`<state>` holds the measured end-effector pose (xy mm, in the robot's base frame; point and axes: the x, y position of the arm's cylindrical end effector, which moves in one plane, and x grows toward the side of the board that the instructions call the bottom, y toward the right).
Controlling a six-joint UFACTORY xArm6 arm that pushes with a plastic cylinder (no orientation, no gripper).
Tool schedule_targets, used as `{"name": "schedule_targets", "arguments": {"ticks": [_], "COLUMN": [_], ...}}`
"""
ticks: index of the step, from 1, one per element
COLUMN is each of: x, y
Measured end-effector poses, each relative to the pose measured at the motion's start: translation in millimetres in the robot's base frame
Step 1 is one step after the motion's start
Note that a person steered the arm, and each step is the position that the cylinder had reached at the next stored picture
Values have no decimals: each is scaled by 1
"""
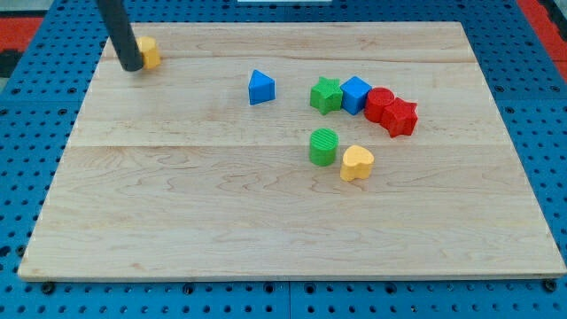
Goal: Slightly push the yellow hexagon to the upwards
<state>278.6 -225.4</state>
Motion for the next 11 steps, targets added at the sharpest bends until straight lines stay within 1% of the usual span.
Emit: {"name": "schedule_targets", "arguments": {"ticks": [1, 2, 3, 8, 9, 11], "x": [15, 13, -9, -13, -13, -13], "y": [13, 27, 17, 16, 33, 27]}}
